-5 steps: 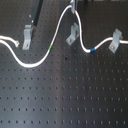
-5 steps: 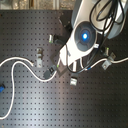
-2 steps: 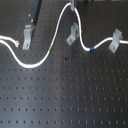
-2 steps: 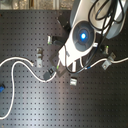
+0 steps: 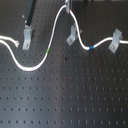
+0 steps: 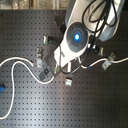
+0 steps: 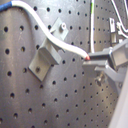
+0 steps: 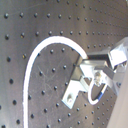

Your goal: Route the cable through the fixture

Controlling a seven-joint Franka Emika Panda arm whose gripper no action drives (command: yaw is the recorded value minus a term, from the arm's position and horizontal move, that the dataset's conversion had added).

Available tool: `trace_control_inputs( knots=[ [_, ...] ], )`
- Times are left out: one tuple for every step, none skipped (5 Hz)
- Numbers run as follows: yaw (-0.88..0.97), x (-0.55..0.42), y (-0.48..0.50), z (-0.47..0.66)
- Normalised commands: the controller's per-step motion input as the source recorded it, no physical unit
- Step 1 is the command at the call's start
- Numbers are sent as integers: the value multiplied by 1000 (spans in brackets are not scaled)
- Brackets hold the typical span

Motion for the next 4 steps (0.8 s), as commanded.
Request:
trace_control_inputs(
  knots=[
    [0,167,4,591],
    [0,54,39,-1],
    [-191,-161,-35,369],
    [-368,-194,-69,339]
  ],
)
